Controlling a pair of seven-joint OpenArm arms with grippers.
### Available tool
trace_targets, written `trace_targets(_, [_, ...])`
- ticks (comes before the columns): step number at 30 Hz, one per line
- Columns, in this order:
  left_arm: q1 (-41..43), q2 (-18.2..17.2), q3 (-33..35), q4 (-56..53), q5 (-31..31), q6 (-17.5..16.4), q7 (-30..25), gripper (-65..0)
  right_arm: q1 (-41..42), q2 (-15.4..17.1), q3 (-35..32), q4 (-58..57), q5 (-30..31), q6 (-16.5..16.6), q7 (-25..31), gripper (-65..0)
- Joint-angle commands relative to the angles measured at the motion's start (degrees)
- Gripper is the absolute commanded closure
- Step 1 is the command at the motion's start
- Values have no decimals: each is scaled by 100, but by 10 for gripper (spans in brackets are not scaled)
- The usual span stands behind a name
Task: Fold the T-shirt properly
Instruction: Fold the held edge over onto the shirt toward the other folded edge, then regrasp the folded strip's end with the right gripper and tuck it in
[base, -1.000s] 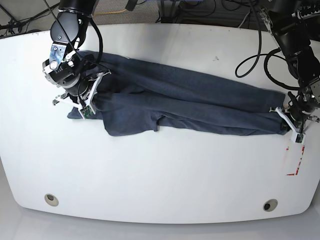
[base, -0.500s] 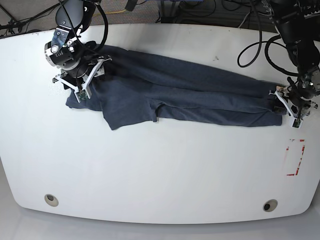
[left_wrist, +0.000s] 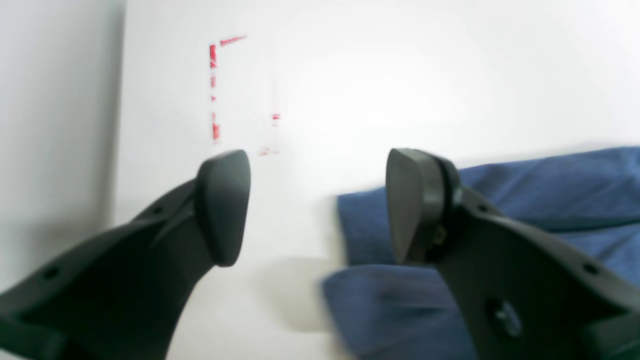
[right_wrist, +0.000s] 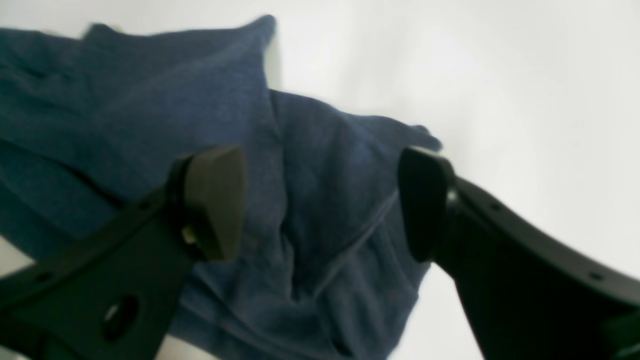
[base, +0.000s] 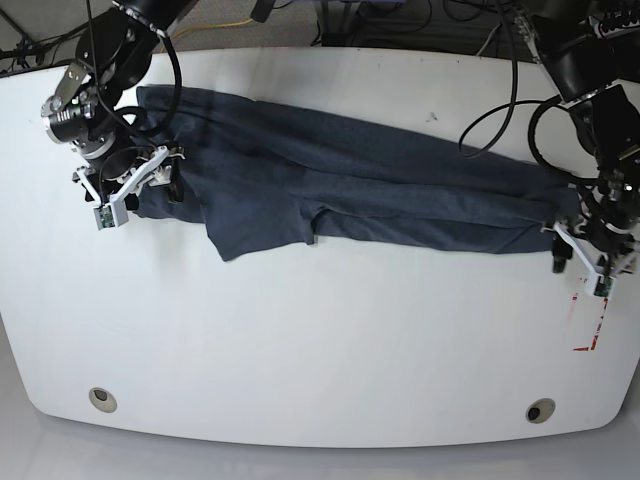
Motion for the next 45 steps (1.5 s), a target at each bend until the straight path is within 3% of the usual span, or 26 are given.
trace_targets(1, [-177, 146, 142, -193, -34, 1, -10, -399, 247, 58, 13, -327, 369, -1, -25, -444])
trace_targets(4, [-124, 173, 291, -483, -34, 10, -10, -397, 344, 58, 22, -819, 615, -1, -113, -430])
trace_targets(9, [69, 181, 283, -817, -34, 10, -18, -397, 344, 110, 13, -1628, 879, -1, -113, -323])
trace_targets(15, [544, 155, -16, -905, -34, 10, -27, -397, 352, 611, -31, -2718, 932, -1, -87, -308])
trace_targets(19, [869, 155, -104, -905, -34, -16, -27, -397, 730, 1165, -321, -3562, 932, -1, -78, -308])
trace_targets(22, [1186, 155, -113, -826, -43, -34, -27, -397, 915, 1526, -620, -3738, 932, -1, -34, -308])
trace_targets(28, [1669, 173, -113, -386, -69, -34, -27, -397, 1135, 1930, -1104, -3333, 1240, -1, -25, -308])
trace_targets(34, [1863, 261, -113, 9, -69, -34, -1, -397, 1302, 1904, -1130, -2841, 1591, -1, -148, -309])
trace_targets(36, [1863, 340, -122, 88, -34, -34, -1, -397, 1398, 1816, -1200, -2911, 1565, -1, -166, -335])
trace_targets(40, [1924, 375, -122, 203, -34, -25, -1, -397, 1680, 1702, -1473, -3166, 1565, -1, -166, -455])
trace_targets(45, [1933, 384, -122, 238, -34, -25, -1, -397, 1917, 1385, -1684, -3192, 1556, -1, -157, -488])
